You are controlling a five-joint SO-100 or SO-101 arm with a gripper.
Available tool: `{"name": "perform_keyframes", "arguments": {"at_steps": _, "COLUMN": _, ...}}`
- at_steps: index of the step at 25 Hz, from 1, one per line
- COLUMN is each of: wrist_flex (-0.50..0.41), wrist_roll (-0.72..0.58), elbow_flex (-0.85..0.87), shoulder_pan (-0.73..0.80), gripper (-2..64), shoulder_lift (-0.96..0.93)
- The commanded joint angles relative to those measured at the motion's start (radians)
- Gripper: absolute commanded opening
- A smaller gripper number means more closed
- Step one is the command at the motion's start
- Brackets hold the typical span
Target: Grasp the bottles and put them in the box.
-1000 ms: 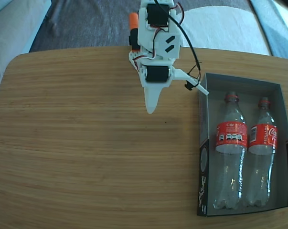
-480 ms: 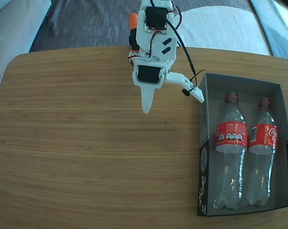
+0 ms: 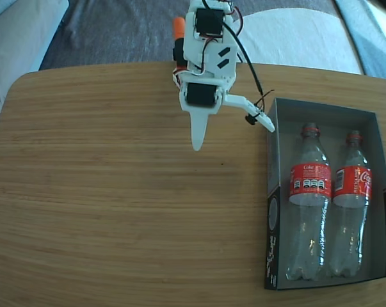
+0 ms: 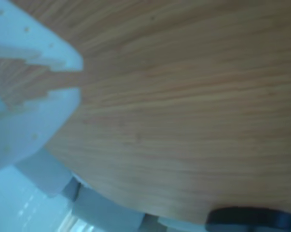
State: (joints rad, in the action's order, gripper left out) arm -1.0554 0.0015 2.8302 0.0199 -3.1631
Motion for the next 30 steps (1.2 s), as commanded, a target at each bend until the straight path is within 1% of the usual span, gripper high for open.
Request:
{"name": "perform_keyframes", "arguments": {"at_steps": 1, "wrist_flex": -0.012, "wrist_roll": -0.029, "elbow_flex": -0.017, "shoulder_pan": 0.049, "gripper": -0.4, "shoulder_lift": -0.008}}
{"name": "perform_keyframes", "arguments": {"at_steps": 4, "wrist_flex": -0.015, "wrist_roll": -0.057, "elbow_flex": -0.017, "shoulder_pan": 0.08, "gripper": -0.4, "shoulder_lift": -0.008}}
{"name": "perform_keyframes", "arguments": {"at_steps": 8, "wrist_flex": -0.041, "wrist_roll": -0.067, "elbow_flex": -0.023, "shoulder_pan": 0.121, "gripper": -0.4, "shoulder_lift": -0.009}}
{"name": "perform_keyframes", "arguments": {"at_steps": 30, "wrist_flex": -0.041, "wrist_roll": -0.06, "elbow_flex": -0.025, "shoulder_pan": 0.121, "gripper": -0.4, "shoulder_lift": -0.011}}
